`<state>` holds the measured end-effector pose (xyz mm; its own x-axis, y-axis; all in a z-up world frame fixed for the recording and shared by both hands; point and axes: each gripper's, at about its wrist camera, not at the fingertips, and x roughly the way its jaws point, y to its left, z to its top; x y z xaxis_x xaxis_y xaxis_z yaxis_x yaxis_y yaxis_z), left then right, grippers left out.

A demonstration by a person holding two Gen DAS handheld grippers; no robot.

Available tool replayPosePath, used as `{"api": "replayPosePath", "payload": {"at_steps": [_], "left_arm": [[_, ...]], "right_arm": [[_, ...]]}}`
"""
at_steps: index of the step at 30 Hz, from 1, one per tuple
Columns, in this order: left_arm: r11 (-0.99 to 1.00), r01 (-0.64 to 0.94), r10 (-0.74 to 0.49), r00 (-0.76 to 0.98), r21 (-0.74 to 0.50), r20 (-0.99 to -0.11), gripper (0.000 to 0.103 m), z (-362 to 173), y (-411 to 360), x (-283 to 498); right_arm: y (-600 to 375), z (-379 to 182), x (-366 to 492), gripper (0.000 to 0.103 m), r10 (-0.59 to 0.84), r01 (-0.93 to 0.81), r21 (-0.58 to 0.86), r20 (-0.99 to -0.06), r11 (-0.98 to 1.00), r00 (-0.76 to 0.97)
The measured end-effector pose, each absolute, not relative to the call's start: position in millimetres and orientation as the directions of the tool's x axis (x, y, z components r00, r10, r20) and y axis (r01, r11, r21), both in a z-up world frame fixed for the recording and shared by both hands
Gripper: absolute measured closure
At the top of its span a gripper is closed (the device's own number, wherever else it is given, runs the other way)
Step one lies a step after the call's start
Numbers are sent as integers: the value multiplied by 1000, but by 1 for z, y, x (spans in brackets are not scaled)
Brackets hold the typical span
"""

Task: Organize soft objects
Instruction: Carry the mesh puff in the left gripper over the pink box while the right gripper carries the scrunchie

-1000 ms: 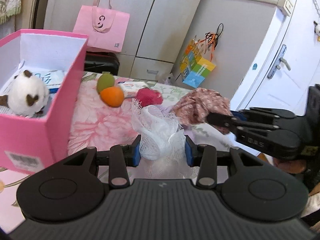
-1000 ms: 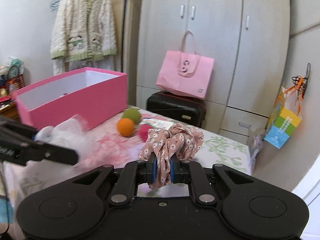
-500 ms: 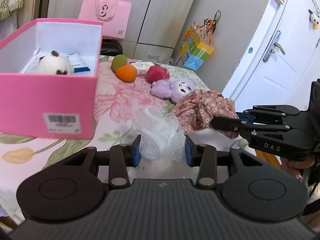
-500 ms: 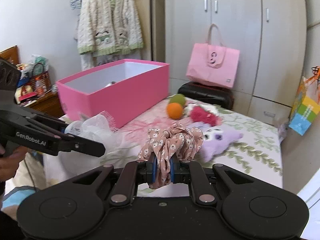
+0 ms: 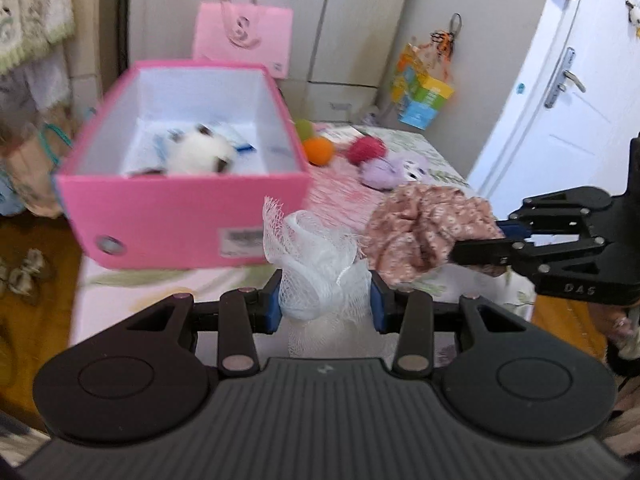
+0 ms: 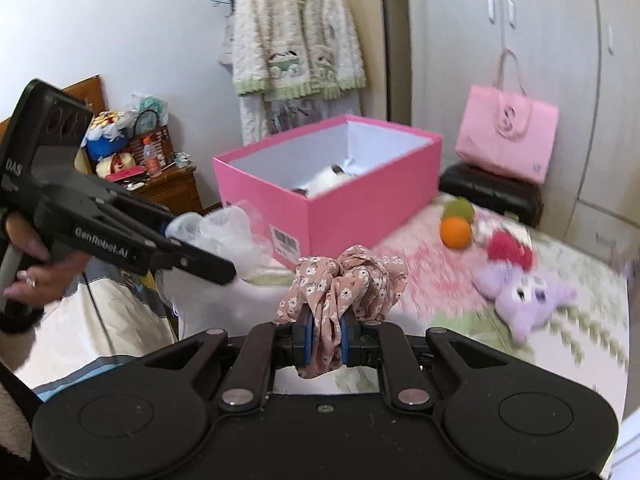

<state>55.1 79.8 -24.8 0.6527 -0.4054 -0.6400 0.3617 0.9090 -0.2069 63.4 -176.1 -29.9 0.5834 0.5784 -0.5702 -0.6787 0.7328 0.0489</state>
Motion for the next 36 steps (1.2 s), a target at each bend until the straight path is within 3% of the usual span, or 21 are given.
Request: {"api": "replayPosePath", "payload": {"at_steps": [9,21,26,36], "left_arm": [[929,348,-349,706,-127,-617,63,12,109,65],[945,301,-323,784,-130,-531,63,31,125,143],[954,248,-298,794,-166,-530,63,22,131,192],[966,210,-258,749,-151,-610,63,-5,130,277]], "right_arm": [[-137,13,82,87,629,-731,-25,-492,681,602],[-98,45,176,86,629,-696,-38,-396,717,669],[-87,32,236,86,649,-698,58,-429,714,628],[-67,-3,322,85,651,-698,131,-510,704,562]]}}
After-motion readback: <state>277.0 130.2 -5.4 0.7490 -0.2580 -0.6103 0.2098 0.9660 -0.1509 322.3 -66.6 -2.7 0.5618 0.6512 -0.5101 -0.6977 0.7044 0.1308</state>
